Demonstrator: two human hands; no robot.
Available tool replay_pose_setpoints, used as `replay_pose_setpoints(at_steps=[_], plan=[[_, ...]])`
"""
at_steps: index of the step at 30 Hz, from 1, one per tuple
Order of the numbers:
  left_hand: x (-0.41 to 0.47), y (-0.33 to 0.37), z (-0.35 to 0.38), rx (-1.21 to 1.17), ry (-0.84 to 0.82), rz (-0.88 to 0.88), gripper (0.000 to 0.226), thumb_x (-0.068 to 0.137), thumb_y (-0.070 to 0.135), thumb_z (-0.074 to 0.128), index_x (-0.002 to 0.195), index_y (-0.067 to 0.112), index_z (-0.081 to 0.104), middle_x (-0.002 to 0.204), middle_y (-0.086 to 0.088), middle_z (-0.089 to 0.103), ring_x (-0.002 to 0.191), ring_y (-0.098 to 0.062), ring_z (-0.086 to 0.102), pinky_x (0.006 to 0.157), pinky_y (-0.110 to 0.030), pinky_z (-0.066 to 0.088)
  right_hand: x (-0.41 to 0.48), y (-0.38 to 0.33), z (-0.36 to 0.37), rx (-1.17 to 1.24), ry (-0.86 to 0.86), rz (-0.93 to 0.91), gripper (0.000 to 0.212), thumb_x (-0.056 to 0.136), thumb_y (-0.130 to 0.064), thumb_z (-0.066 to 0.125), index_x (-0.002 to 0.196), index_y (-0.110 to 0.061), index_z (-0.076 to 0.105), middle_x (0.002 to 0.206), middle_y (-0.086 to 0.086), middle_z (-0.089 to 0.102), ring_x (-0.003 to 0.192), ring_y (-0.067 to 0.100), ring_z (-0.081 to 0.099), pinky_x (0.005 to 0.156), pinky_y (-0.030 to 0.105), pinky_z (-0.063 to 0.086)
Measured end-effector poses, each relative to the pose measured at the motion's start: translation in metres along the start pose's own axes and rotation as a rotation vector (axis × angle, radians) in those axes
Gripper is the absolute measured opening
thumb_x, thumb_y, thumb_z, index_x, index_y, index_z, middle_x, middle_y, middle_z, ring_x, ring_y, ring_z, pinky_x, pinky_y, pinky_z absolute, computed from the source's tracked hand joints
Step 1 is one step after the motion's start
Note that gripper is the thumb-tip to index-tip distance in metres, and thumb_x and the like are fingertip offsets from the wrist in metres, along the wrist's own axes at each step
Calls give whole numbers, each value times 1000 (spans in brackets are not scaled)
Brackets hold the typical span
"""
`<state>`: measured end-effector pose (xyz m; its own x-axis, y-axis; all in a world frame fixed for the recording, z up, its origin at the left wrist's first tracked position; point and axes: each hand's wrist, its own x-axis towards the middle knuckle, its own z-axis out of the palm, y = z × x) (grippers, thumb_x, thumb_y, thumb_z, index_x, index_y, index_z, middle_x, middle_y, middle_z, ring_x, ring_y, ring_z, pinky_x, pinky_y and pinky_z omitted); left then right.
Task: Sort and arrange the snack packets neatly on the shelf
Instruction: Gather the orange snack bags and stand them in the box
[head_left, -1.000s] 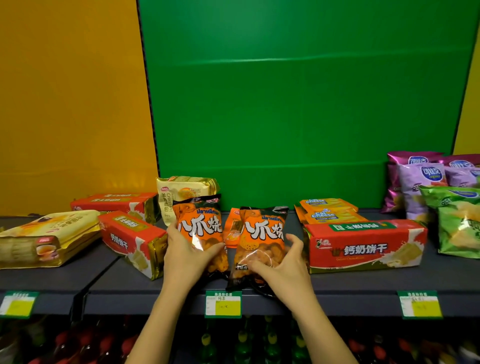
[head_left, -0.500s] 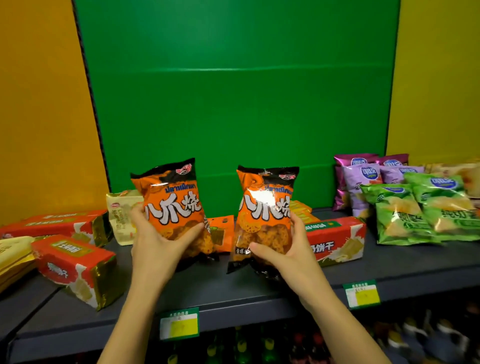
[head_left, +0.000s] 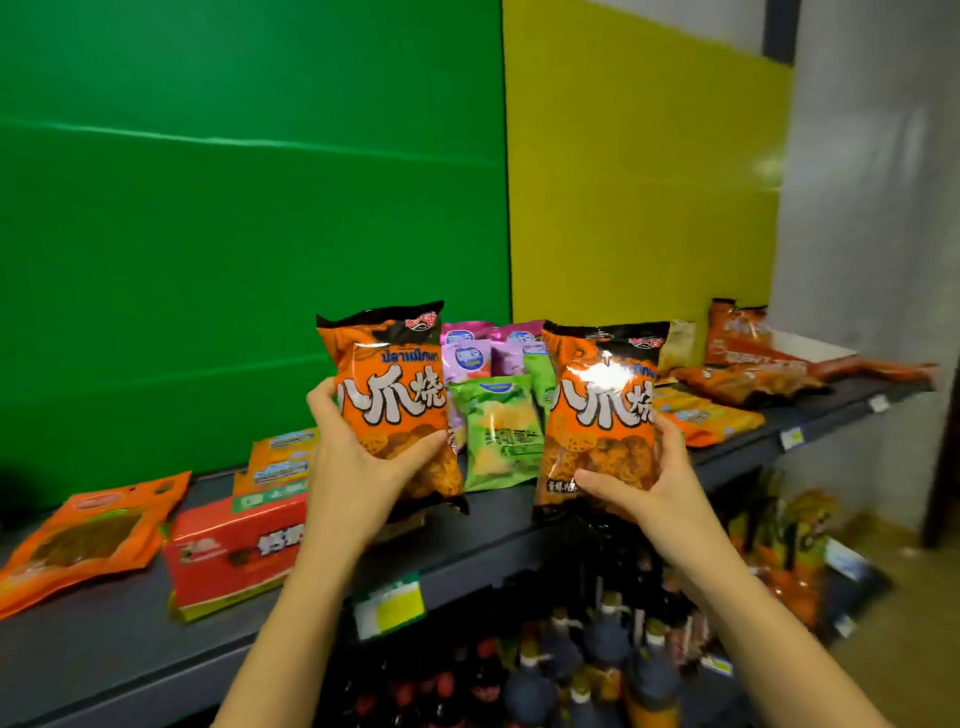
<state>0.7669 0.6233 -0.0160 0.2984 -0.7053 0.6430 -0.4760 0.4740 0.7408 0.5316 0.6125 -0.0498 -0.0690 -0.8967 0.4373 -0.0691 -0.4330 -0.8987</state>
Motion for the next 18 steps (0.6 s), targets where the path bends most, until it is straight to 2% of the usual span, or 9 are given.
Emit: replay_pose_setpoints(at_steps=[2, 6, 9, 12, 15, 18], plan=[[-7, 12, 45, -31, -28, -6, 88, 61, 20, 84, 126, 15, 26, 112, 4, 49, 102, -17, 55, 91, -31, 44, 5, 7, -45, -13, 32, 25, 90, 67, -12, 79, 139, -26, 26, 136, -2, 49, 121, 17, 52, 103, 33, 40], [-22, 32, 128, -68, -52, -35, 86, 62, 23, 83, 126, 17, 26, 114, 5, 48, 104, -18, 54, 93, -32, 43, 18, 24, -130, -50, 96, 42, 90, 69, -9, 78, 141, -21, 26, 131, -1, 52, 114, 16, 54, 94, 27, 43], [-32, 43, 184, -97, -74, -41, 81, 63, 24, 83, 119, 23, 25, 115, 6, 46, 106, -17, 52, 95, -34, 43, 28, 34, -184, -73, 131, 52, 88, 69, -9, 77, 140, -20, 26, 125, -4, 52, 112, 16, 54, 94, 29, 41], [-37, 54, 237, -111, -113, -53, 87, 64, 30, 82, 127, 18, 23, 119, 4, 46, 110, -18, 53, 98, -37, 44, 42, 44, -230, -79, 174, 60, 86, 70, -7, 76, 139, -20, 27, 123, -3, 53, 104, 13, 56, 89, 28, 40], [-36, 63, 284, -119, -141, -66, 88, 65, 32, 80, 129, 16, 22, 119, 4, 49, 110, -19, 54, 94, -33, 44, 59, 57, -271, -95, 203, 73, 87, 68, -10, 78, 139, -21, 29, 129, 0, 54, 113, 18, 56, 97, 35, 44], [-32, 68, 331, -135, -162, -77, 86, 65, 31, 81, 129, 16, 24, 127, -3, 52, 115, -24, 55, 98, -40, 45, 77, 70, -308, -101, 226, 81, 90, 68, -10, 77, 141, -19, 26, 134, 3, 51, 118, 21, 53, 101, 39, 43]])
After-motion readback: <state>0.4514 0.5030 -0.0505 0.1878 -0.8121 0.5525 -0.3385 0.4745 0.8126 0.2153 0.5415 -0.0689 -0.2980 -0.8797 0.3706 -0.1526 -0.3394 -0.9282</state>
